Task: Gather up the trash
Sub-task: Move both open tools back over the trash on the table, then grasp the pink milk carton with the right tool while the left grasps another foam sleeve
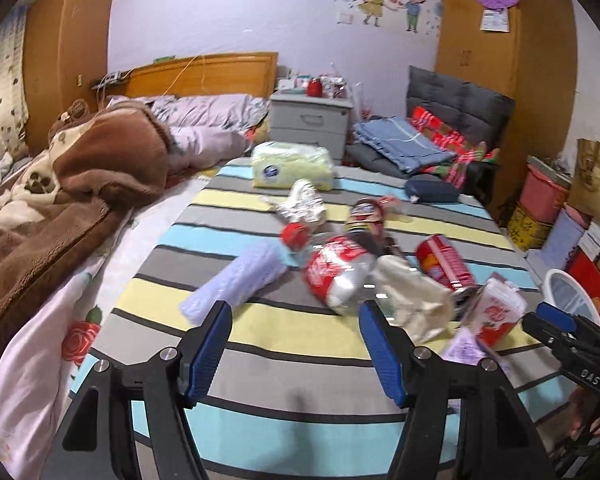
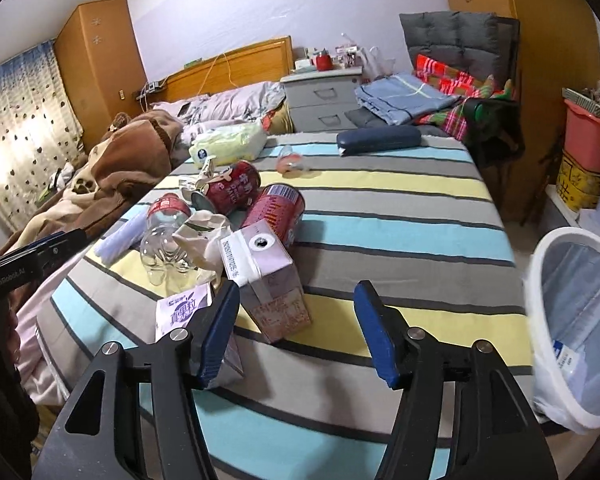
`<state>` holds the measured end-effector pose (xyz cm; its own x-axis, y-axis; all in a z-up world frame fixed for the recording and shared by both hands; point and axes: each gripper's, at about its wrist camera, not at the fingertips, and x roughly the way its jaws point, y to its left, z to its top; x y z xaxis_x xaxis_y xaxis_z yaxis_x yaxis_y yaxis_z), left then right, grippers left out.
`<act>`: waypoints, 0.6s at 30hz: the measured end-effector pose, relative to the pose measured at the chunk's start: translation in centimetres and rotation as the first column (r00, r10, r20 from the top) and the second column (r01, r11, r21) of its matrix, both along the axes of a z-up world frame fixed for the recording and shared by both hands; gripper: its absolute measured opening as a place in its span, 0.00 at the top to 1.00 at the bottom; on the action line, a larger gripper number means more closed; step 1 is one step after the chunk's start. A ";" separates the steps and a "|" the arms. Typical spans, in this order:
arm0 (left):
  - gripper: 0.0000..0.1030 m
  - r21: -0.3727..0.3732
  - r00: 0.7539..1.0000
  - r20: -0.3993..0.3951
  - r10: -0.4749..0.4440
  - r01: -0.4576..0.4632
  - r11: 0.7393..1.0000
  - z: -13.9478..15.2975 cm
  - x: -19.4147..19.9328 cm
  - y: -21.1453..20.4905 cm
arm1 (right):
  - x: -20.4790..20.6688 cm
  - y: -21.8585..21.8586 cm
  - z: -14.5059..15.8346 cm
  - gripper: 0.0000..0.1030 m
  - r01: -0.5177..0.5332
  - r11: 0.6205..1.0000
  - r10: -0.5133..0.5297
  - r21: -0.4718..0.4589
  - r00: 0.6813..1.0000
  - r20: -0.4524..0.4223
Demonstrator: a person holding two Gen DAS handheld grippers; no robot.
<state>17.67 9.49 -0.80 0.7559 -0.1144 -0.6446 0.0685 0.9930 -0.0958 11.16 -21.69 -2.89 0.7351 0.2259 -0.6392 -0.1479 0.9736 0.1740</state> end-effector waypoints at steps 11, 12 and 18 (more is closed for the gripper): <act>0.36 0.065 0.998 -0.067 0.008 -0.004 0.998 -3.1 5.3 3.7 | 1.5 1.1 -0.5 0.40 -0.018 1.000 0.018 -0.020 0.999 -0.044; 0.36 0.076 0.996 -0.088 0.013 -0.007 0.997 -3.5 5.8 3.9 | 1.7 1.2 -0.5 0.40 -0.020 1.000 0.019 -0.020 0.999 -0.046; 0.36 0.076 0.991 -0.132 0.006 0.004 0.997 -5.1 8.0 4.5 | 1.8 1.9 -0.6 0.40 -0.053 0.999 0.052 -0.009 0.998 -0.043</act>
